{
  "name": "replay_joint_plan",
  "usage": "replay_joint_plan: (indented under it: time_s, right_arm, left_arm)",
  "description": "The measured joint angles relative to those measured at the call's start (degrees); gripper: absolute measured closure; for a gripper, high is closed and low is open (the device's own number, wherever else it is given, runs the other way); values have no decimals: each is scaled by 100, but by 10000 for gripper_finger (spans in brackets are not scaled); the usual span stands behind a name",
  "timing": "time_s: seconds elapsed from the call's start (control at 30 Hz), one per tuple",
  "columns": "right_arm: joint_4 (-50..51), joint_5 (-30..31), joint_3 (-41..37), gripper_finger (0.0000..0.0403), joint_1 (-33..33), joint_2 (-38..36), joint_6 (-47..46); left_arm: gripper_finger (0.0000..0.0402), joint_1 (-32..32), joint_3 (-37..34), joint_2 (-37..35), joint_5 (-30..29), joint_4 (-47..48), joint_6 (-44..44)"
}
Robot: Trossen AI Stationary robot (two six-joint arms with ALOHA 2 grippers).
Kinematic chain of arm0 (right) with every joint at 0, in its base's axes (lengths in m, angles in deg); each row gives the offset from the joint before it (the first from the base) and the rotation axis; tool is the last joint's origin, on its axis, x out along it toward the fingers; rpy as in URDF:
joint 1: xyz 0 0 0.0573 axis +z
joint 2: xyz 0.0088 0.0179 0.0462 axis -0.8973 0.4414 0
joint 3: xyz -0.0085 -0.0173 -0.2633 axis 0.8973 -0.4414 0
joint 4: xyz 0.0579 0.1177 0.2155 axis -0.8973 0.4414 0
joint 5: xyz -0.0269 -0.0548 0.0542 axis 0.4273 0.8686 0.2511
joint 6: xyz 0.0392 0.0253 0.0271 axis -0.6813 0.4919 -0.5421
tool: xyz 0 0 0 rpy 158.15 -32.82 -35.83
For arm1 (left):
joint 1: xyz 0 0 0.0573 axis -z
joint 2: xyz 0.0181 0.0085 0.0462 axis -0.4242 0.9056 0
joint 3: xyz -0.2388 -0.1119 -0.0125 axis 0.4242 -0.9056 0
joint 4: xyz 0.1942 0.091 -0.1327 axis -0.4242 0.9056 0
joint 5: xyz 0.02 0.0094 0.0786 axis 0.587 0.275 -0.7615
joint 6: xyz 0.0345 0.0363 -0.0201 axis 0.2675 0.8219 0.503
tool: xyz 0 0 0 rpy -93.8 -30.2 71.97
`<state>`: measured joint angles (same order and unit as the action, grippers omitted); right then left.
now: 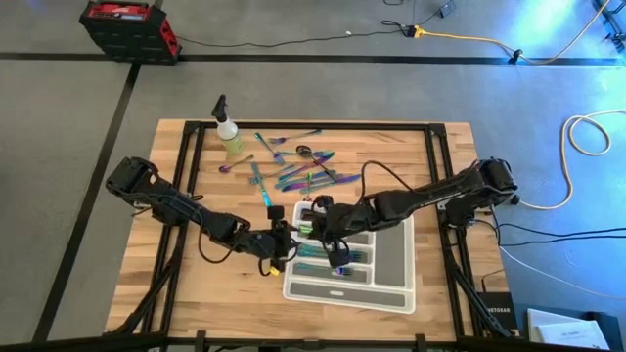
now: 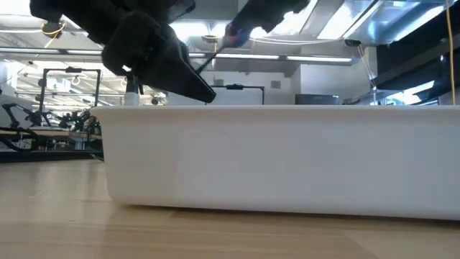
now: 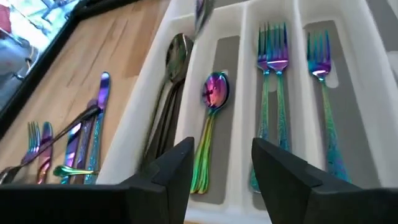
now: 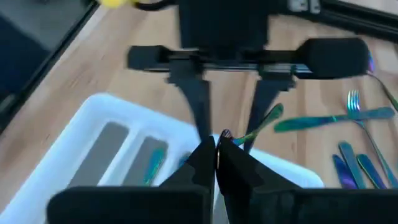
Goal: Sort silverware
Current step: Put the purple spoon into the white silverware tray
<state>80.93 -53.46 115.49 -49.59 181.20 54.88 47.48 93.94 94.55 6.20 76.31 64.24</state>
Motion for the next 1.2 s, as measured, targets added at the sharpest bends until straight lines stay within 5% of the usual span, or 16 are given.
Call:
replay_joint_plan:
  time_s: [0.27,0.4,0.63,0.93,1.2]
  right_arm:
    - [2441,957,1194,403,100,44,547]
    - [2743,892,1415,403,198,44,771]
    - [3505,38,1392,403,336,318,861]
    - [2751,-213,1387,403,680,999,1324]
    - [2484,201,1605,403,717,1145,1769]
  left_arm:
    - [254,-122,2,0,724,-109,-258]
    - [254,-158,2,0,834,-110,-167]
    - [254,-428,2,0,1935,-136,-51]
    - [254,-1030,7,0,3264,-655,24]
    - [254,-1199,7,0,4097,-870,-19]
